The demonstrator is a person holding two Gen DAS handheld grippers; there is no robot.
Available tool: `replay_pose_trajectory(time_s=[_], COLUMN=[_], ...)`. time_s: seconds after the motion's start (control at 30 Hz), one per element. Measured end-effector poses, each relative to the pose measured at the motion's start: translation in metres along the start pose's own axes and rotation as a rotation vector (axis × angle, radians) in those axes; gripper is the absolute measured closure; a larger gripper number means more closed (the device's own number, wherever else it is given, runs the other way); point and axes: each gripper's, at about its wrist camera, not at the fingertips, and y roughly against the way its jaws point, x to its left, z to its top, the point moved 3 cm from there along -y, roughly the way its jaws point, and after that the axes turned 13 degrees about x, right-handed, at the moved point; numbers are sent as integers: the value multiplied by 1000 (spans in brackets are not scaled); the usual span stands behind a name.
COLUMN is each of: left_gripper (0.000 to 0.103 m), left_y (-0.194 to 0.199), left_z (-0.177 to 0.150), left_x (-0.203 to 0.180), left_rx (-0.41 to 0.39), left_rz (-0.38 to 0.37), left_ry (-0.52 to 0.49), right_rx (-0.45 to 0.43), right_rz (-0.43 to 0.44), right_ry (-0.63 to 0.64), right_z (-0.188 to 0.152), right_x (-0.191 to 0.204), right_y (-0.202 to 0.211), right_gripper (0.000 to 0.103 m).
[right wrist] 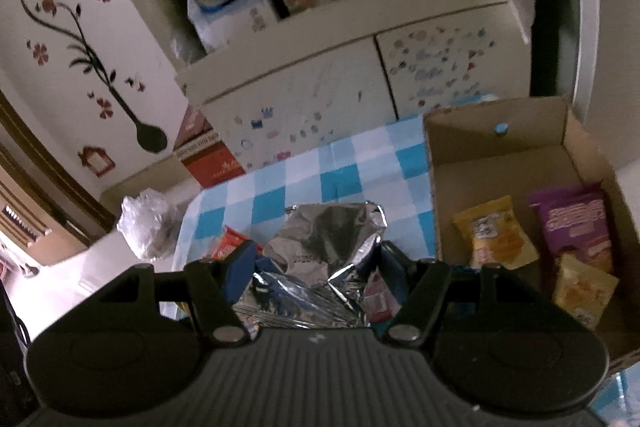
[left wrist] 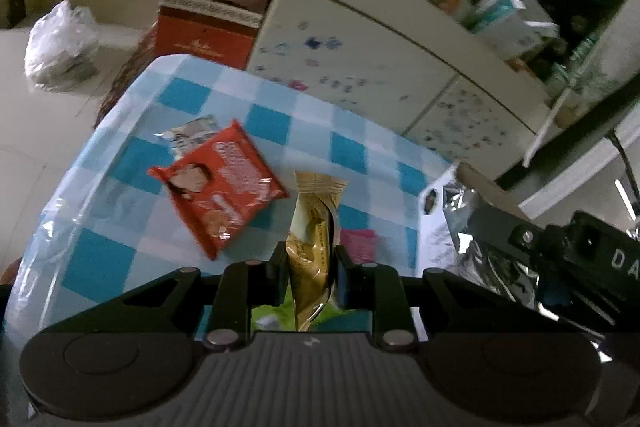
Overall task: Organize snacks
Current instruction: 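Carry both packets into the cardboard box and open both tools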
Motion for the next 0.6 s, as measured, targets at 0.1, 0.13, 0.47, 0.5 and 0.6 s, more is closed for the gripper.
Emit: replay_pose_trajectory(time_s=[0.1, 0.13, 0.47, 0.5, 0.6], left_gripper=[76, 76, 76, 76, 76], left_y=[5, 6, 8, 7, 3], left_z=[-5, -6, -15, -15, -17], left_x=[-18, -23, -83, -89, -109], left_rx=[-1, 1, -2, 0, 3], left_rz=[-16, -21, -62, -67, -79], left_ry=[-31, -40, -145, -153, -182], right_rx=[-32, -43, -161, -170, -197], right_rz=[-5, -8, -45, -45, -47], right_ry=[-15, -28, -147, -161, -207], right_z=[0, 0, 1, 2, 4], right_x=[-12, -19, -82, -87, -102], right_y=[15, 22, 75, 79, 88], right_gripper=[35, 35, 35, 35, 35])
